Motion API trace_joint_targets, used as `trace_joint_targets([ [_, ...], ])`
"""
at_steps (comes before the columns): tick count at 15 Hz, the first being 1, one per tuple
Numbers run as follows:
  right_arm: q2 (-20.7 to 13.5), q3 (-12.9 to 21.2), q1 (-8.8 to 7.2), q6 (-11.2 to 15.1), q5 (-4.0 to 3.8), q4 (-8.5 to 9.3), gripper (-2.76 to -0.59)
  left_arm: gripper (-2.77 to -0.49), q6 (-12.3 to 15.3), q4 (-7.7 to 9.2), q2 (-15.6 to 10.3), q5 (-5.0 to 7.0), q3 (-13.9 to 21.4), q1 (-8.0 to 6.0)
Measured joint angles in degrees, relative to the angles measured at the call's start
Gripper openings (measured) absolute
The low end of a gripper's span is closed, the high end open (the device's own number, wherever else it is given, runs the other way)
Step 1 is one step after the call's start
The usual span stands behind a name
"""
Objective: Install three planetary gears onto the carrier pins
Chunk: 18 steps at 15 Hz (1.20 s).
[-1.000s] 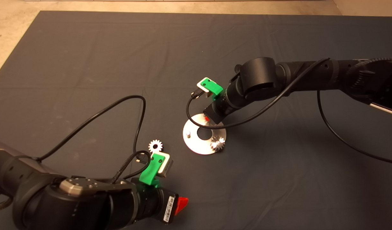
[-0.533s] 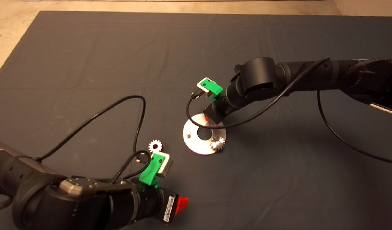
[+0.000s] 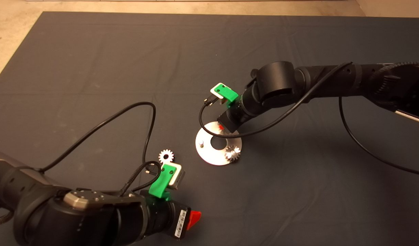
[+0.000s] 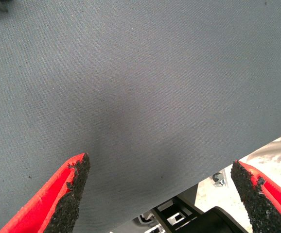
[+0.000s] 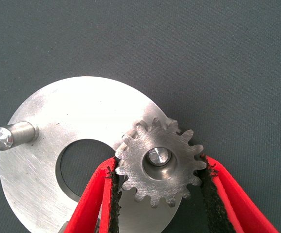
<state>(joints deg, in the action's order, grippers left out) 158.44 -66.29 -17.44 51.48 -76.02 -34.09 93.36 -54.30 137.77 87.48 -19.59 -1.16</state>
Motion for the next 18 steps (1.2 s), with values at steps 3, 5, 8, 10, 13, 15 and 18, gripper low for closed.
trace_joint_targets([
  [3, 0.00, 0.00, 0.00, 0.00, -0.11, 0.01, -2.31, -1.19, 0.00, 0.02, 0.00, -0.02, 0.00, 0.00],
  [5, 0.00, 0.00, 0.04, 0.00, -0.29, 0.01, -2.27, -1.19, 0.00, 0.00, 0.00, -0.02, 0.00, 0.00],
  [8, 0.02, 0.00, 0.00, -0.01, -0.30, 0.01, -2.18, -1.19, 0.00, 0.02, 0.00, 0.00, 0.00, 0.00],
  [10, 0.21, 0.00, 0.00, -0.02, -0.30, 0.01, -2.10, -1.19, 0.00, 0.00, 0.00, -0.02, 0.00, 0.00],
  [13, 0.18, 0.01, 0.00, 0.00, -0.31, 0.01, -1.90, -1.19, 0.00, 0.00, 0.00, 0.00, 0.00, 0.00],
  [15, 0.20, 0.01, 0.00, -0.02, -0.33, 0.01, -1.89, -1.19, 0.02, 0.02, 0.00, 0.00, 0.00, 0.00],
  [18, 0.30, 0.11, 0.00, 0.00, -0.52, 0.01, -1.80, -1.19, 0.02, 0.01, 0.00, -0.01, 0.00, 0.00],
])
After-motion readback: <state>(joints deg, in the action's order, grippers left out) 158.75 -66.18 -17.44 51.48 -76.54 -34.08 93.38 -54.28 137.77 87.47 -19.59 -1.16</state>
